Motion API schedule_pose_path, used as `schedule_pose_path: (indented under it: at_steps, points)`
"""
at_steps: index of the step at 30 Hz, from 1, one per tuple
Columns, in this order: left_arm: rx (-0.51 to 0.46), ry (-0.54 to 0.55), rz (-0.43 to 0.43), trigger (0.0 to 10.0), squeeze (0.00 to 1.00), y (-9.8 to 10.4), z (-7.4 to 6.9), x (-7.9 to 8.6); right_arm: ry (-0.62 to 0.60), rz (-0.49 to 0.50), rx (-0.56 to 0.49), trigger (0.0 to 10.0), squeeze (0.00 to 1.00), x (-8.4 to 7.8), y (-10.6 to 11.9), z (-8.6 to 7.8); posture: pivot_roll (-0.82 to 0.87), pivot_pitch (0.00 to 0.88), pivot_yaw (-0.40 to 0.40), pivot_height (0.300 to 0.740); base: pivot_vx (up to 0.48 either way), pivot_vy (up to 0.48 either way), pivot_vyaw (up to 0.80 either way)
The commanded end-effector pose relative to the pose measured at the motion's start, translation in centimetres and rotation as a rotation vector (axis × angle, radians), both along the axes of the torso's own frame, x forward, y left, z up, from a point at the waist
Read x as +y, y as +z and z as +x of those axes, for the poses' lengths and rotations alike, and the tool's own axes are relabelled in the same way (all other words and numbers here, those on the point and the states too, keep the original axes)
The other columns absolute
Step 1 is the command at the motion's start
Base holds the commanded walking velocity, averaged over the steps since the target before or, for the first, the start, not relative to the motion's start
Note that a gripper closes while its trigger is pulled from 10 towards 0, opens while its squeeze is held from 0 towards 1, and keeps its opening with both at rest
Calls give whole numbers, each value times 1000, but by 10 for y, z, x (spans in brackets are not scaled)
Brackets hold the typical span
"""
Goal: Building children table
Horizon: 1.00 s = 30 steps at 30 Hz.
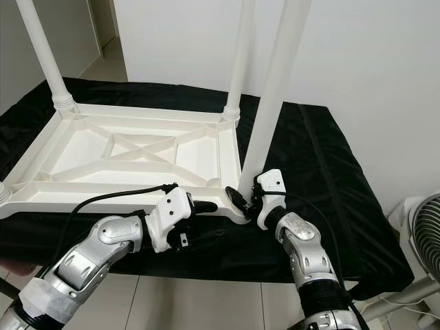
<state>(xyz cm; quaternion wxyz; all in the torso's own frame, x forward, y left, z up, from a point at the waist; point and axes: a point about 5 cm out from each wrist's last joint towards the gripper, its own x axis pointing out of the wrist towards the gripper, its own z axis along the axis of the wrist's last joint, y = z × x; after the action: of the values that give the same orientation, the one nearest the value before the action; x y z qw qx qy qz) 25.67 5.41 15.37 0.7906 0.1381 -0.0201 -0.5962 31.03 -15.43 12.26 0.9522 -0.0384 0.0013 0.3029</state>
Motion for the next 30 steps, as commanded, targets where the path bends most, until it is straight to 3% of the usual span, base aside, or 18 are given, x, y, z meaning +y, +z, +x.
schedule_pose_path:
  at_steps: [1,4,7,9,14,15,16,19,22,25,30]
  points:
    - [4,-67,16,10000,0,2,-3,-4,-59,-3,70,10000,0,-1,-14,-3,-104,0,-51,740,0,0,0]
    - [4,-74,15,10000,0,2,-4,-5,-203,-2,78,10000,0,-3,-17,0,-108,0,-50,740,0,0,0]
    - [5,-78,14,10000,0,1,-5,-6,-241,19,83,10000,0,-1,-16,0,-111,0,-48,740,0,0,0]
    - [11,-88,12,10000,0,1,-7,-8,-397,78,125,10000,0,4,-16,-2,-113,0,-49,740,0,0,0]
    - [12,-90,12,10000,0,0,-7,-8,-438,81,118,10000,0,6,-15,-4,-113,0,-49,740,0,0,0]
    - [12,-92,14,10000,0,0,-7,-8,-586,117,107,10000,0,13,-14,-11,-109,0,-56,740,0,0,0]
    - [12,-92,14,10000,0,0,-7,-8,-586,117,107,10000,0,13,-14,-11,-109,0,-56,740,0,0,0]
    - [11,-93,16,10000,0,0,-7,-8,-755,131,96,10000,0,21,-14,-20,-103,0,-60,740,0,0,0]
    - [11,-94,16,10000,0,0,-7,-8,-770,141,101,10000,0,25,-15,-23,-103,0,-60,740,0,0,0]
    - [12,-95,16,10000,0,-1,-8,-8,-711,164,109,10000,0,38,-15,-24,-102,0,-64,740,0,0,0]
    - [13,-97,16,10000,0,-1,-9,-9,-692,167,118,10000,0,40,-14,-24,-101,0,-68,740,0,0,0]
